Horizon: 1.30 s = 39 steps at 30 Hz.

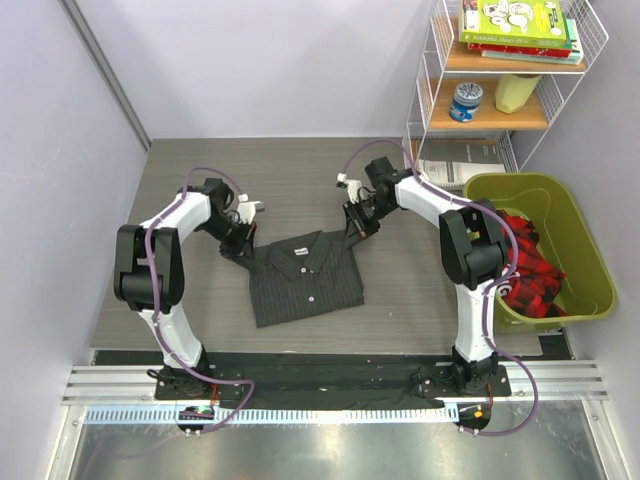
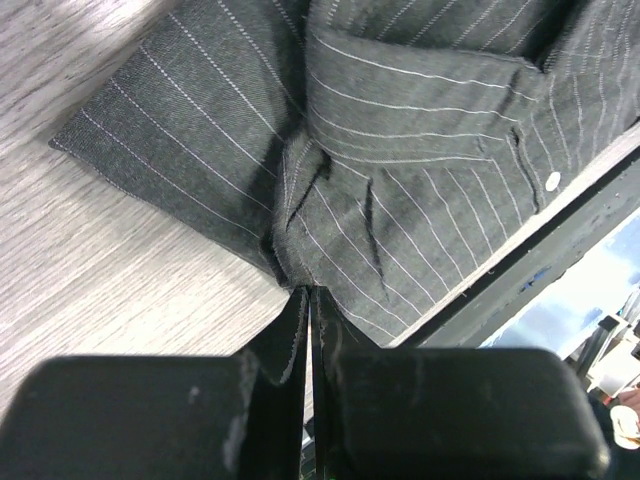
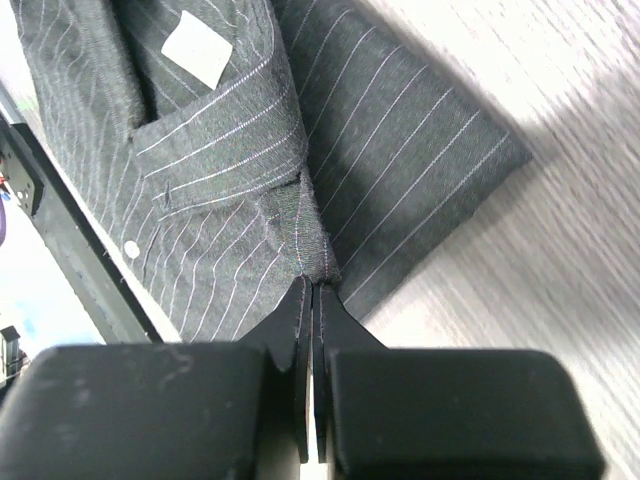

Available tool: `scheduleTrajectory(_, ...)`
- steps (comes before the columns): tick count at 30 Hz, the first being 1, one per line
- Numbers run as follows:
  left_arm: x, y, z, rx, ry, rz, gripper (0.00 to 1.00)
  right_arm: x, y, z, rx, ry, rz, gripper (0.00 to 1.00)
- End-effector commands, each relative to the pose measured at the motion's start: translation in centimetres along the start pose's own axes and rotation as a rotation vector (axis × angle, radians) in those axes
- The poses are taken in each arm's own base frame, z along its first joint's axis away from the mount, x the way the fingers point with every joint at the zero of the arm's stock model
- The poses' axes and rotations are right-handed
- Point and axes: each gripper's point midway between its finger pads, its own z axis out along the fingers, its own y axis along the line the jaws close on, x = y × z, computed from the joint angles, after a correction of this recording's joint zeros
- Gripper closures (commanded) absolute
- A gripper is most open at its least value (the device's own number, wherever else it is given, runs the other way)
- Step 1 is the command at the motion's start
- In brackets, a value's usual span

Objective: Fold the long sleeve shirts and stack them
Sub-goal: Fold the shirt

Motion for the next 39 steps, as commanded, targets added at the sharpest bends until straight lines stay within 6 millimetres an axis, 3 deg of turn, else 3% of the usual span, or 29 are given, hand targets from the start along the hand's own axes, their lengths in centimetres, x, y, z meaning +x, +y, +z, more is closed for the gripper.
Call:
scheduleTrajectory(1, -0.9, -1.8, -2.1, 0.03, -0.064, 0.043, 1.0, -1.5, 1.9, -3.3, 0.012, -0.08, -0.062, 0.99)
scheduleTrajectory(6, -1.0, -2.4, -2.8, 0.038, -0.08, 0.068, 1.0, -1.3, 1.7, -4.5, 0.034, -0.103, -0.062, 0.99)
scheduleTrajectory(11, -2.1, -1.5, -2.1, 0.015, -0.107, 0.055, 1.0, -1.0, 0.3, -3.5, 0.048, -0.088, -0.043, 0.99)
scheduleTrajectory(20, -1.2, 2.9, 0.3, -0.13, -0.061, -0.009, 1.0, -1.5, -2.7, -0.6, 0.076, -0.059, -0.007, 0.99)
scheduleTrajectory(27, -0.6, 4.8, 1.0, -0.194, -0.022, -0.056, 1.0, -1.4, -2.5, 0.7, 0.082, -0.032, -0.002, 0.99)
scheduleTrajectory(33, -1.3, 5.0, -0.3, -0.228, -0.087, -0.033, 1.0, -1.8, -1.5, 0.3, 0.063, -0.046, 0.016, 0.98)
scheduleTrajectory(36, -1.7, 6.1, -0.5, -0.264, -0.094, -0.067, 1.0, -2.4, -1.1, 0.5, 0.048, -0.057, 0.029, 0.86)
scheduleTrajectory(37, -2.0, 6.9, -1.1, -0.295, -0.107, -0.086, 1.0, -2.8, -0.9, 0.4, 0.046, -0.066, 0.028, 0.71)
scheduleTrajectory(39, -3.1, 7.8, -2.2, -0.337, -0.138, -0.099, 0.97, -3.2, -1.3, 0.0, 0.068, -0.075, 0.033, 0.55)
